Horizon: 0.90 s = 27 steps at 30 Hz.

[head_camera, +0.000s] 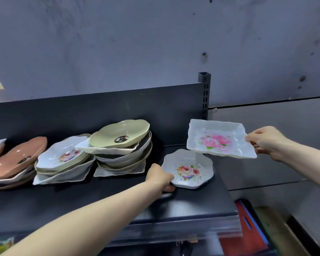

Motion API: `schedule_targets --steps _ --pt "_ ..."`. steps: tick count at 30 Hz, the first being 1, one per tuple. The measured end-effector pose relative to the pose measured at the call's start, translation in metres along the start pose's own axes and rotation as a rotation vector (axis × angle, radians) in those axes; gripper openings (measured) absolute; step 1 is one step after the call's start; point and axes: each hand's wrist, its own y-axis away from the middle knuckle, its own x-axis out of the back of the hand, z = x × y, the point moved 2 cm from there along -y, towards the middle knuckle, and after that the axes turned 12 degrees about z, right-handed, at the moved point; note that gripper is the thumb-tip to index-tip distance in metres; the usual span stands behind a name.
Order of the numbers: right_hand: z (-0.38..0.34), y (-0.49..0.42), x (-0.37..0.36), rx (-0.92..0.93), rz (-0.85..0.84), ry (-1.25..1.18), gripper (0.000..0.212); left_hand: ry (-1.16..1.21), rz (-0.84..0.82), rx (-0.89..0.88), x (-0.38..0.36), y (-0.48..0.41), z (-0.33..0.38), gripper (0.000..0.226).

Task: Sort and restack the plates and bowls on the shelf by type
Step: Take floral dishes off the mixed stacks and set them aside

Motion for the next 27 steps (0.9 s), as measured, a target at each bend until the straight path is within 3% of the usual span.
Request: schedule_targets --steps 4,8,14,27 --pt "0.013 -0.011 0.013 -0.016 0.026 0.019 0.011 0.101 -0.041 0.075 -0.006 -0.006 0.011 0.029" --pt "0.019 -0.029 0.029 -0.021 0.085 0.018 0.012 0.115 -0.012 -0.023 0.017 -0.008 0.048 0.022" --pt "0.021 -0.048 0.03 -0.016 0.142 0.029 0.013 0.11 -0.017 -0.053 0.059 0.012 0.091 0.032" --pt "0.013 -0.024 -0.088 0.103 -0.092 0.169 0.017 0.248 0.09 -0.066 0.12 0.02 0.144 0.019"
